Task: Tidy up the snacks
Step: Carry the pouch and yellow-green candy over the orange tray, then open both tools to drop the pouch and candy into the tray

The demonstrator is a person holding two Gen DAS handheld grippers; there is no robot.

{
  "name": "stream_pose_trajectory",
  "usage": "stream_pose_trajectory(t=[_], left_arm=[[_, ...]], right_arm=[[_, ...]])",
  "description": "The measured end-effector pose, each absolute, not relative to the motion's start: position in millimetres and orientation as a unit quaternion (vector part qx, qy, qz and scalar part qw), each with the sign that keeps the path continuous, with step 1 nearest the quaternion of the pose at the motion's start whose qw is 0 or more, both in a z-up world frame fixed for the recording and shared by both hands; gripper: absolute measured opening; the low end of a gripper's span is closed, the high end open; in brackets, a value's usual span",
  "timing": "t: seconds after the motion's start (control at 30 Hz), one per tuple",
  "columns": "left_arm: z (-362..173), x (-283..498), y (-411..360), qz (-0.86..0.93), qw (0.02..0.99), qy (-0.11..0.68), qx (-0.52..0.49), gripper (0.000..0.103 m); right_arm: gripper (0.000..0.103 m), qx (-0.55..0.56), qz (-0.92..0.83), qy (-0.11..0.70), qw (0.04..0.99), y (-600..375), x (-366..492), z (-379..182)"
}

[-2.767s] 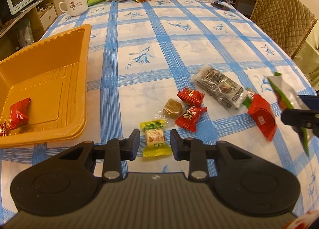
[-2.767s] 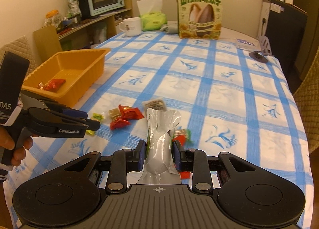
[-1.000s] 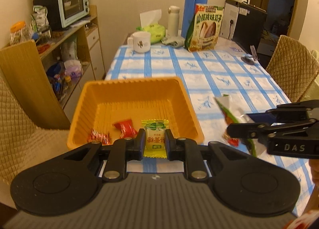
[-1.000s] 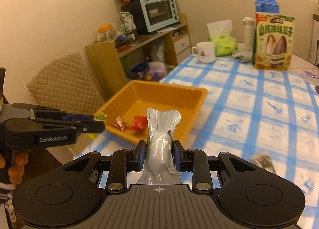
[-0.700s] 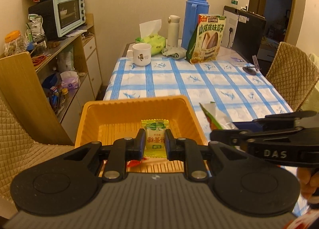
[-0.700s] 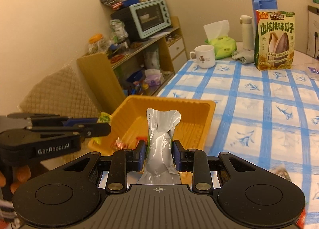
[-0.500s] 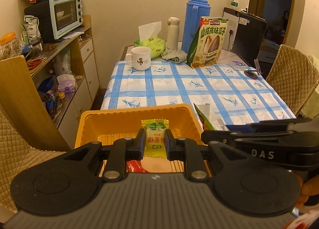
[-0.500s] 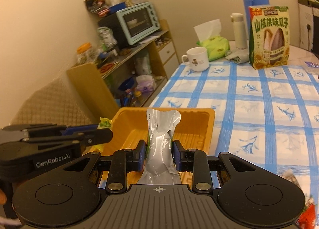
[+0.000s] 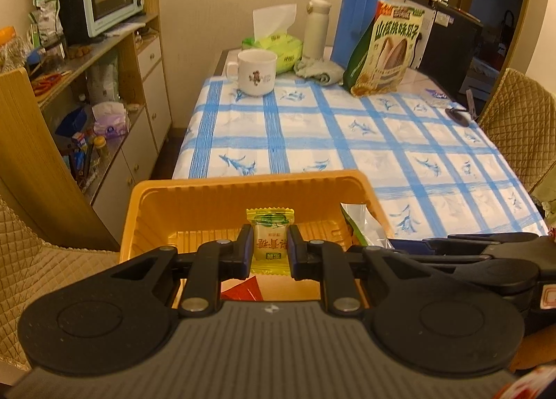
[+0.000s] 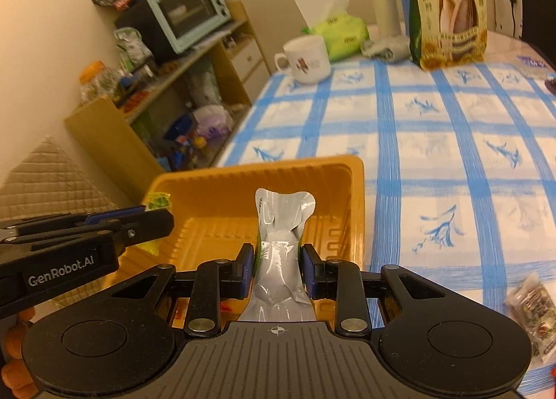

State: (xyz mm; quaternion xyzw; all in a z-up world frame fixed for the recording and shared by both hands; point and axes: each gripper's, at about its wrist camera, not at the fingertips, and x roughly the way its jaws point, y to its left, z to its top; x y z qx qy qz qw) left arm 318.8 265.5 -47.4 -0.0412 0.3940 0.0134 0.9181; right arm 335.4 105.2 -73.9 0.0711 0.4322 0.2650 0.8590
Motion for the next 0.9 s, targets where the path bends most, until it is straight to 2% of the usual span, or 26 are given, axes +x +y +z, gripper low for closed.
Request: stream_pose_trajectory(t=[0.5,0.9], left_arm=[[-74.1,336.6,283.1,0.010,0.906,0.422,-0.042,0.018],[-76.2,339.7,291.7,0.010,0.905,0.424,-0.044,0.018]], right_arm=[[0.030,0.024,0.235,0.454,0.859,131.2,350.4,-106.5],[0.031,0.031,0.235,0.435,0.869,128.5,354.3,-95.6]])
